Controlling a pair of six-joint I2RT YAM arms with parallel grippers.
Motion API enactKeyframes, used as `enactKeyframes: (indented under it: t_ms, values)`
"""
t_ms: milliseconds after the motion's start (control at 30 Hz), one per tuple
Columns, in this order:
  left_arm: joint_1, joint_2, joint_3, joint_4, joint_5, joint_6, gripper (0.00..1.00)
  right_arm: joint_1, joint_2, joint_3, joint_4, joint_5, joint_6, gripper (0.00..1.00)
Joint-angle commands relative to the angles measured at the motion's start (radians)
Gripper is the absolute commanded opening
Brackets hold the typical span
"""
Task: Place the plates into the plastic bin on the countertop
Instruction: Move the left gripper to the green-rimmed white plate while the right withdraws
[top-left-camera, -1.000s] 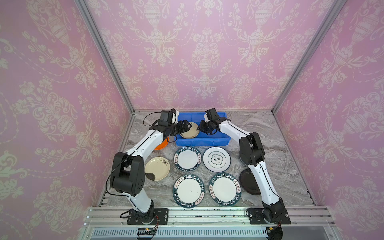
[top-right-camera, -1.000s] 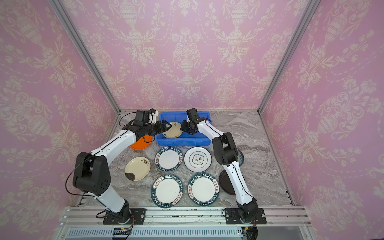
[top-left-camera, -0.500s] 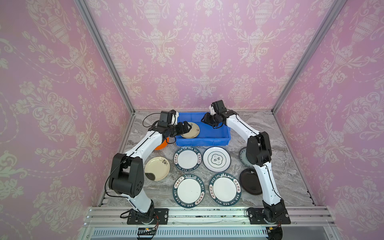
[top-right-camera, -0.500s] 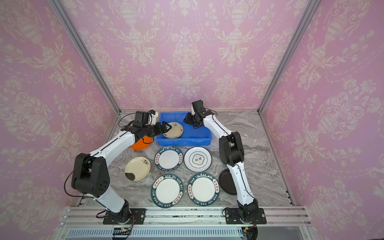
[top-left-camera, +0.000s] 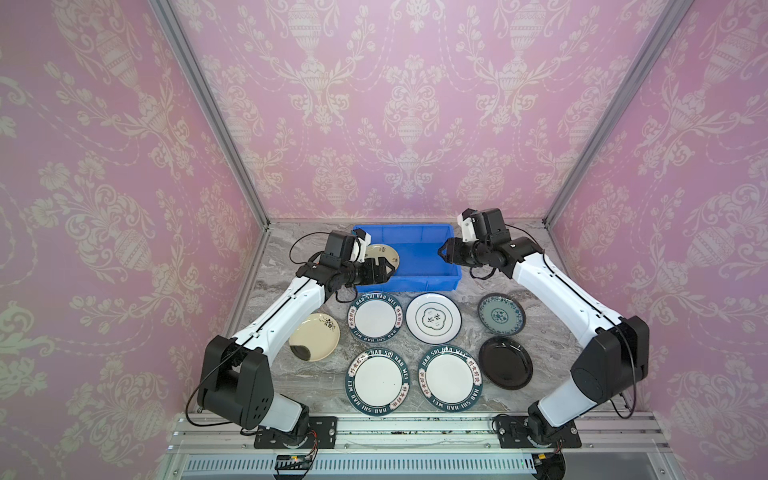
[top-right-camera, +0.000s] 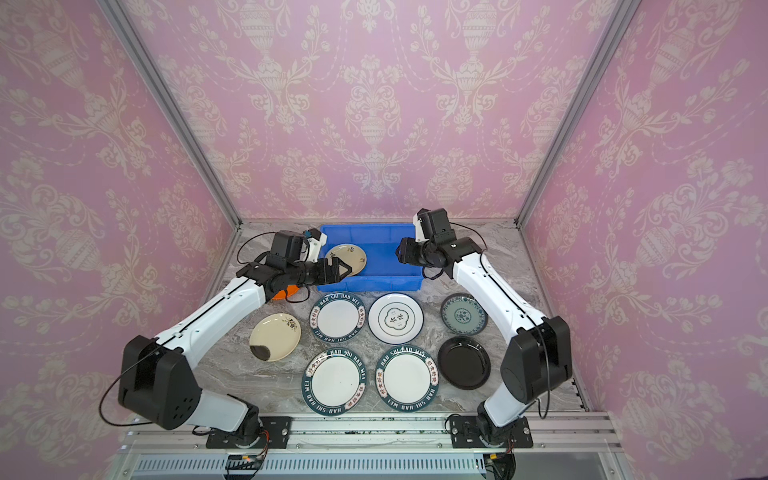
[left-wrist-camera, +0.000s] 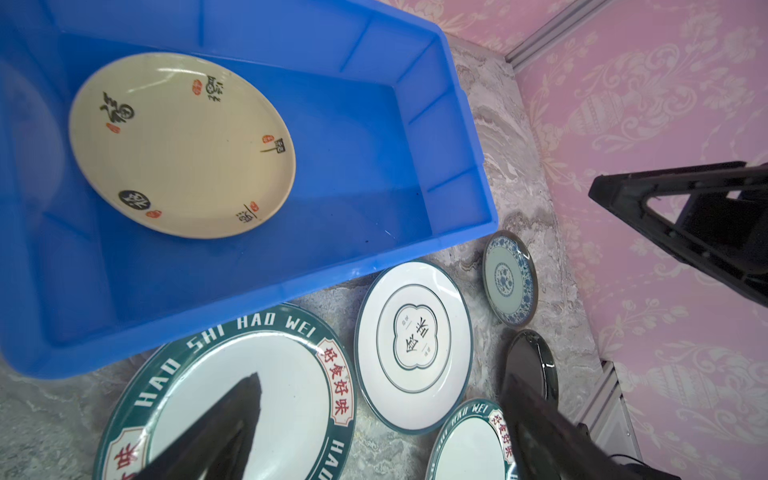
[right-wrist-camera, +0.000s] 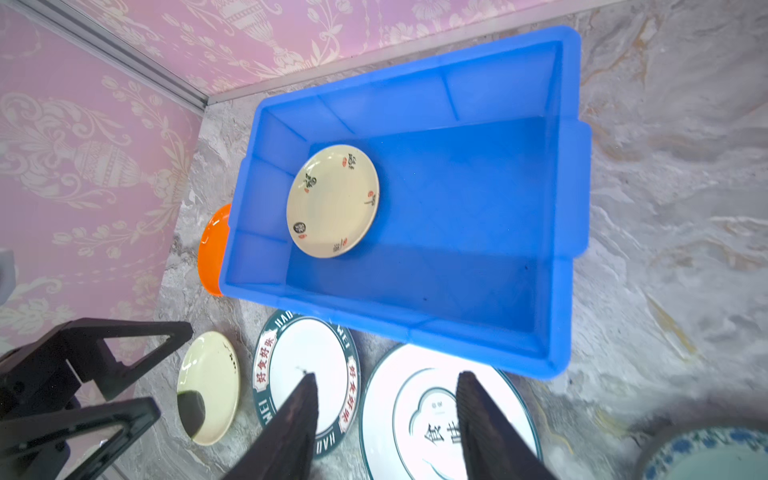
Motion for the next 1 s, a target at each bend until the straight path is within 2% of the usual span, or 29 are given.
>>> enactKeyframes:
  t_ms: [0, 133, 333, 567, 733, 967]
  values:
    - [-0.046, -0.033, -0.052, -0.046, 0.008, 0.033, 0.92, -0.001, -0.160, -0.147, -0.050, 0.063, -0.022, 0.55]
    - [-0.137, -0.036, -0.094, -0.052, 0.008, 0.049, 0.91, -0.012, -0.267, -0.276, -0.046, 0.077, -0.004, 0.55]
    - [-0.246, -0.077, -0.182, 0.028, -0.015, 0.022, 0.95, -0.042, -0.306, -0.348, 0.017, 0.028, 0.022, 0.54]
    - [-0.288, -0.080, -0.178, 0.021, -0.054, -0.005, 0.98, -0.067, -0.299, -0.396, 0.134, -0.009, 0.036, 0.54]
    - [-0.324, -0.059, -0.184, 0.016, -0.044, 0.000, 0.94, -0.089, -0.298, -0.412, 0.162, -0.042, 0.021, 0.53]
    - [-0.427, -0.020, -0.209, 0.023, -0.032, 0.007, 0.87, -0.120, -0.250, -0.438, 0.195, -0.090, 0.014, 0.46]
